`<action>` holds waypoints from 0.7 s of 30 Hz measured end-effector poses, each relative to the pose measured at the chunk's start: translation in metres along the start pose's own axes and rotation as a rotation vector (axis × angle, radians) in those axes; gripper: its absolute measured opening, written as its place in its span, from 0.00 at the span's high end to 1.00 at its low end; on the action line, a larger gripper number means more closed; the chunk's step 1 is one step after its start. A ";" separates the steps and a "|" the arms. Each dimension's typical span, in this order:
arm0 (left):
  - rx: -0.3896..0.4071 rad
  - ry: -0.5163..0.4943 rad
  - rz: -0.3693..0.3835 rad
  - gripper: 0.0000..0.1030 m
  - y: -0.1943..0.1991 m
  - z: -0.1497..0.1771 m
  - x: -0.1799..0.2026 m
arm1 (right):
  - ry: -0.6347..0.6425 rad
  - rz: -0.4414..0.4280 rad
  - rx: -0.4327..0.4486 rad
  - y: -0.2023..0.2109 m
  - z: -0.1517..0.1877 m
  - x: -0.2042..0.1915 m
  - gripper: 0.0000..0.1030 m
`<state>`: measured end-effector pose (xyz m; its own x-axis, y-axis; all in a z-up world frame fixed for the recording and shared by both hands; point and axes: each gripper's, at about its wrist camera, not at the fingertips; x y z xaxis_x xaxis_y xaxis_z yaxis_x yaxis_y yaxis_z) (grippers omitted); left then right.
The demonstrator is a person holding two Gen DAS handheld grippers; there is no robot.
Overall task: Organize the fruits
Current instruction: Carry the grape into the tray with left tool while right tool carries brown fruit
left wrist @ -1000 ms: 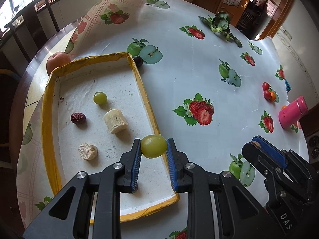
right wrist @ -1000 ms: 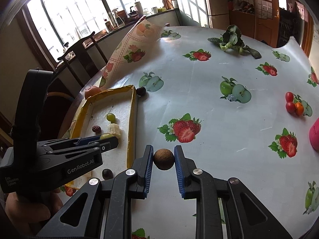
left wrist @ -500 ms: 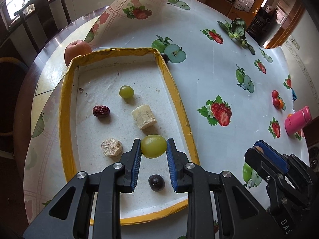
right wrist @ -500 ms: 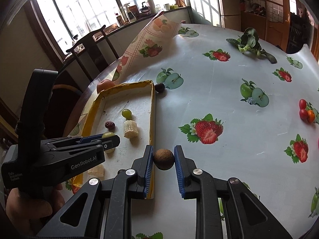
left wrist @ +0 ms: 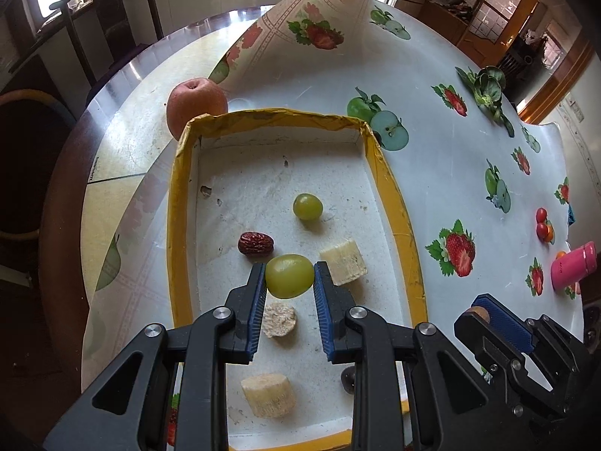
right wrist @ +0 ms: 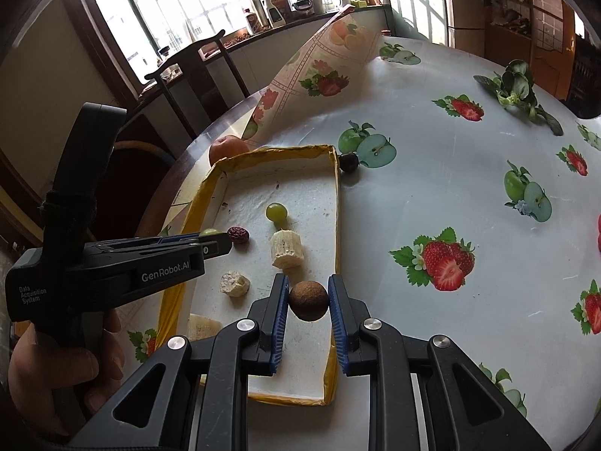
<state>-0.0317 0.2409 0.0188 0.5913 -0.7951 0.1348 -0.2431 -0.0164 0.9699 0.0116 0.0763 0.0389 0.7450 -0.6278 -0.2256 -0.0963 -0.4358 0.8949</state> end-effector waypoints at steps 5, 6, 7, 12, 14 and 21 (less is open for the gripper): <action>-0.002 0.026 -0.022 0.78 -0.008 -0.029 -0.017 | 0.018 -0.009 -0.022 -0.027 -0.027 -0.007 0.79; -0.004 0.027 -0.026 0.78 -0.011 -0.035 -0.020 | 0.023 -0.006 -0.022 -0.033 -0.034 -0.008 0.79; -0.010 0.032 -0.030 0.78 -0.015 -0.040 -0.022 | 0.029 -0.005 -0.026 -0.039 -0.040 -0.010 0.79; -0.031 0.035 -0.038 0.78 -0.031 -0.059 -0.026 | 0.050 0.009 -0.057 -0.071 -0.068 -0.013 0.79; -0.042 0.037 -0.036 0.78 -0.038 -0.063 -0.026 | 0.054 0.014 -0.074 -0.081 -0.076 -0.013 0.79; -0.090 0.048 -0.033 0.78 -0.062 -0.072 -0.028 | 0.063 0.012 -0.127 -0.110 -0.088 -0.009 0.79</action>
<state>0.0225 0.3081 -0.0305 0.6350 -0.7647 0.1096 -0.1542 0.0136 0.9880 0.0733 0.1864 -0.0233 0.7843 -0.5894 -0.1936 -0.0244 -0.3412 0.9397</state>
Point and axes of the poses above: each gripper's, at about its wrist camera, not at the fingertips, and y roughly against the way its jaws point, x to its right, z to its underside, and after that the axes turned 10 degrees about -x, right-handed
